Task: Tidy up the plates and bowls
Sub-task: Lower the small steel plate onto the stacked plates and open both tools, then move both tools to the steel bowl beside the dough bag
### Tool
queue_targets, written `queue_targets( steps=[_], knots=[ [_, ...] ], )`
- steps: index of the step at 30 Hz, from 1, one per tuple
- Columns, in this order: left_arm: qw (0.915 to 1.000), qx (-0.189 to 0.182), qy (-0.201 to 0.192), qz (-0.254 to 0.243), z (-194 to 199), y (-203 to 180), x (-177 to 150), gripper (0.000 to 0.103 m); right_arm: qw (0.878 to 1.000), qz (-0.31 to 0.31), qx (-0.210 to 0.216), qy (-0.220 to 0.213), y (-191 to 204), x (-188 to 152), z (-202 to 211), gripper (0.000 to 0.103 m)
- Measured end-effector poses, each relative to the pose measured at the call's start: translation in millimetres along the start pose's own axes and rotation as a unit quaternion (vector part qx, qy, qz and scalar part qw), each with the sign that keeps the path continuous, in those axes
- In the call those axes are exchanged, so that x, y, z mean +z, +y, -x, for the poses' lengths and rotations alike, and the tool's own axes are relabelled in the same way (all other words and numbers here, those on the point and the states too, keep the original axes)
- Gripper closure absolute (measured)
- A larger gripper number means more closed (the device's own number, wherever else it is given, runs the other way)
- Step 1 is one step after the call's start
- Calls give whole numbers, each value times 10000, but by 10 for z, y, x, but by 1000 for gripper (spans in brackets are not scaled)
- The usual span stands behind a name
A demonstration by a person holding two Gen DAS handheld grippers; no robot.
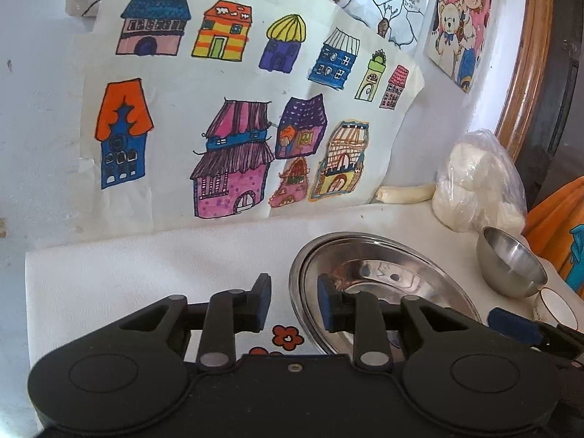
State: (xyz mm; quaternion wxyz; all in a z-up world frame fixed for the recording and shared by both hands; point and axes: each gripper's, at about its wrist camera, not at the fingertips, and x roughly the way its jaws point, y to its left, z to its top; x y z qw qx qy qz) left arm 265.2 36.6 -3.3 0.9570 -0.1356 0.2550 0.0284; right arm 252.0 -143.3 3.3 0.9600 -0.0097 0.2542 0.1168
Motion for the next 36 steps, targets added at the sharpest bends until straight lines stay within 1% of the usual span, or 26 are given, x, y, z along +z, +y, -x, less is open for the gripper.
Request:
queue_targets(
  steps=[1, 3, 5, 6, 7, 8, 9, 11, 14, 17, 20, 23, 26, 30, 33, 36],
  knots=[
    [10000, 8, -9, 12, 12, 1, 2, 68, 10000, -8, -13, -29, -10, 1, 16, 34],
    [10000, 1, -45, 31, 54, -1, 12, 60, 9999, -32, -52, -81, -33, 7, 51, 28],
    [9999, -7, -98, 38, 100, -10, 23, 45, 9998, -111, -67, -142, -73, 12, 104, 21],
    [9999, -35, -139, 47, 132, -18, 32, 41, 9996, -183, -69, -205, -104, 15, 145, 15],
    [9998, -51, -176, 64, 165, -27, 45, 31, 9993, -233, -81, -267, -129, 20, 181, 11],
    [9997, -72, -211, 77, 190, -40, 60, 21, 9990, -278, -102, -339, -160, 25, 225, 9],
    [9995, -105, -271, 82, 225, -59, 76, 17, 9985, -319, -129, -417, -195, 32, 272, 6],
    [9992, -171, -369, 23, 285, -120, 114, 2, 9973, -407, -188, -575, -286, 48, 369, 2],
    [9976, -394, -553, -98, 367, -247, 185, 1, 9953, -518, -332, -743, -458, 102, 496, 0],
    [9955, -673, -604, -291, 376, -450, 275, 1, 9932, -592, -522, -856, -645, 174, 588, 0],
    [9923, -951, -601, -523, 340, -669, 358, 1, 9913, -622, -681, -938, -883, 273, 652, 0],
    [9894, -1175, -502, -690, 247, -908, 425, 1, 9907, -594, -818, -913, -1141, 383, 663, 0],
    [9861, -1380, -344, -857, 88, -1180, 464, 1, 9910, -621, -899, -776, -1479, 452, 606, 0],
    [9849, -1481, 24, -900, -213, -1482, 491, 1, 9913, -780, -930, -519, -1941, 492, 445, 0],
    [9849, -1494, 338, -810, -453, -1637, 501, 1, 9914, -818, -966, -339, -2207, 484, 299, 0],
    [9853, -1434, 613, -698, -676, -1745, 508, 1, 9913, -885, -949, -210, -2336, 466, 159, 0]
  ],
)
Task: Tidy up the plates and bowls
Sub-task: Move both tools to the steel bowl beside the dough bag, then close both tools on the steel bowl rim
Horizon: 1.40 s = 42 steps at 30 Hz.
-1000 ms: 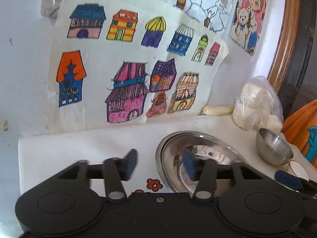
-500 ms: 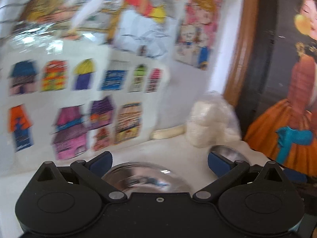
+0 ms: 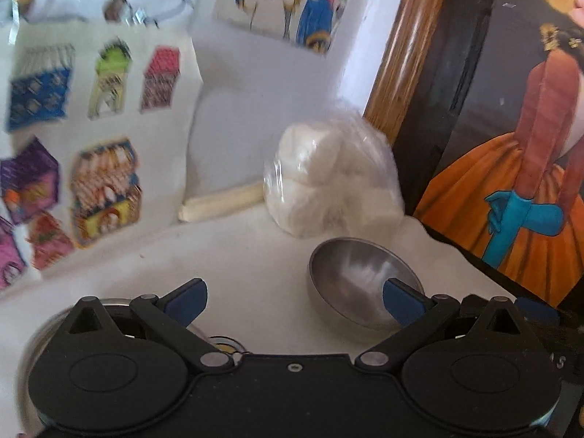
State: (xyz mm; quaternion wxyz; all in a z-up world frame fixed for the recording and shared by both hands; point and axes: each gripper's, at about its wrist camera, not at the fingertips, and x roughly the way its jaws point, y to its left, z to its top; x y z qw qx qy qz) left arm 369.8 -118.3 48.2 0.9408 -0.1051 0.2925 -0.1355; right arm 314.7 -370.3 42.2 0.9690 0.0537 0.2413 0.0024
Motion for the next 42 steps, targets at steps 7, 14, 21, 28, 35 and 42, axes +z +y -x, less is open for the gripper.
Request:
queue_targets(
  steps=[7, 14, 21, 28, 35, 42],
  knots=[
    [9988, 107, 359, 328, -433, -4, 55, 1, 9996, -137, -7, 236, -118, -48, -319, 0],
    [9980, 155, 490, 371, -682, -30, 65, 1, 9992, -177, 7, 345, -140, -66, -509, 0],
    [9947, 130, 746, 701, -867, 0, 66, 1, 9975, -377, -3, 602, -139, -7, -668, 0],
    [9941, -18, 758, 776, -904, -37, 60, 11, 9975, -360, 24, 601, -95, 43, -753, 12],
    [9921, -164, 892, 866, -959, -18, 28, 35, 9974, -245, 111, 670, -1, 22, -805, 33],
    [9918, -279, 993, 759, -993, -25, -6, 70, 9963, -252, 207, 790, 66, -12, -855, 61]
  ],
)
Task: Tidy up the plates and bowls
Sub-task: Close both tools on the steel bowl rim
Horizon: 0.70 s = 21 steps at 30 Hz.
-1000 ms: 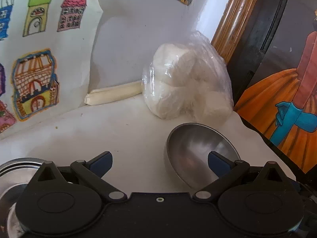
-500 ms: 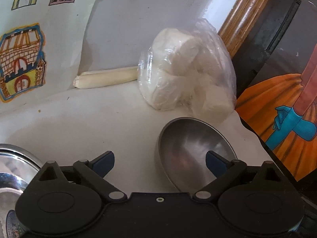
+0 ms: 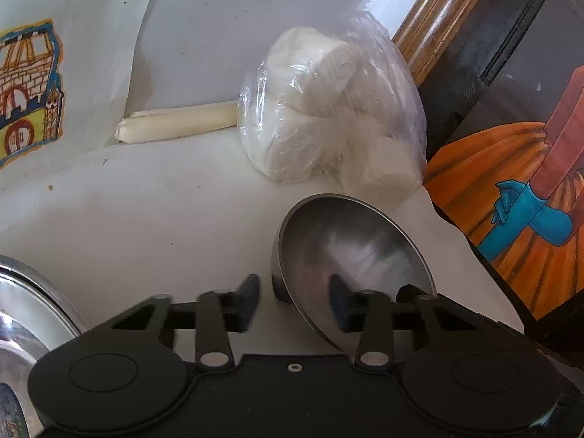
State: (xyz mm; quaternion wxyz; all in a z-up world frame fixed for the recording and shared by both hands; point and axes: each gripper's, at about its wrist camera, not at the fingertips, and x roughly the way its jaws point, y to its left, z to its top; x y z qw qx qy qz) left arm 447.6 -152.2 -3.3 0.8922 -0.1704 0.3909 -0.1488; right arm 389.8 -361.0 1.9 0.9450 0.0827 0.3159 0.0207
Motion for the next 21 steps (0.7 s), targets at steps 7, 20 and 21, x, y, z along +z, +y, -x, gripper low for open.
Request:
queue_targets(
  steps=[7, 20, 21],
  knots=[
    [9999, 77, -153, 1, 53, 52, 2, 83, 10000, -18, 64, -9, 52, 18, -7, 81],
    [9990, 39, -393, 186, 263, 99, 48, 90, 9991, -131, 252, -324, 84, 49, 156, 92],
    [9988, 24, -443, 188, 308, 94, 50, 90, 9988, -137, 283, -375, 87, 51, 199, 92]
  ],
)
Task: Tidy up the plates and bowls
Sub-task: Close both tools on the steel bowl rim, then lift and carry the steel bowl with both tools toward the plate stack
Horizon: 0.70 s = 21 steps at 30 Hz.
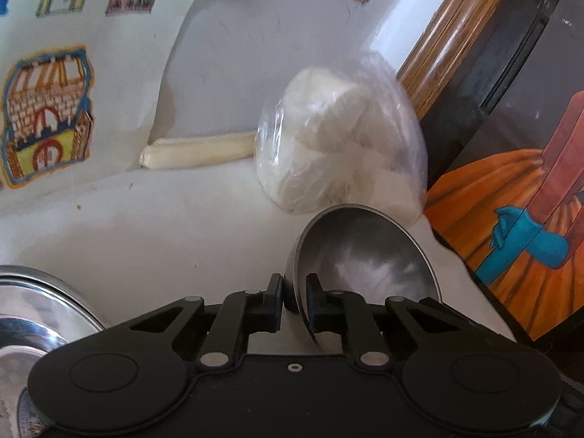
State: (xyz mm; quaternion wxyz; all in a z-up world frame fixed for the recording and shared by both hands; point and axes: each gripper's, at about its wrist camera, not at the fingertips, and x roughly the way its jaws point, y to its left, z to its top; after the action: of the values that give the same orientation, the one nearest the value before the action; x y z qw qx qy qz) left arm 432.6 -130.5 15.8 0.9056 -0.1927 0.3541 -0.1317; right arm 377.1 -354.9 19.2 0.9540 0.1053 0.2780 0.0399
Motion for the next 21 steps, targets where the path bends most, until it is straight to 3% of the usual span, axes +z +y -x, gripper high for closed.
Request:
queue_targets(
  steps=[12, 21],
  knots=[
    [9958, -406, -814, -24, 862, -30, 44, 90, 9966, -65, 543, -614, 155, 15, 652, 91],
    [9922, -623, -1070, 126, 1427, 89, -152, 89, 9928, 48, 864, -833, 373, -143, 1149, 91]
  ],
)
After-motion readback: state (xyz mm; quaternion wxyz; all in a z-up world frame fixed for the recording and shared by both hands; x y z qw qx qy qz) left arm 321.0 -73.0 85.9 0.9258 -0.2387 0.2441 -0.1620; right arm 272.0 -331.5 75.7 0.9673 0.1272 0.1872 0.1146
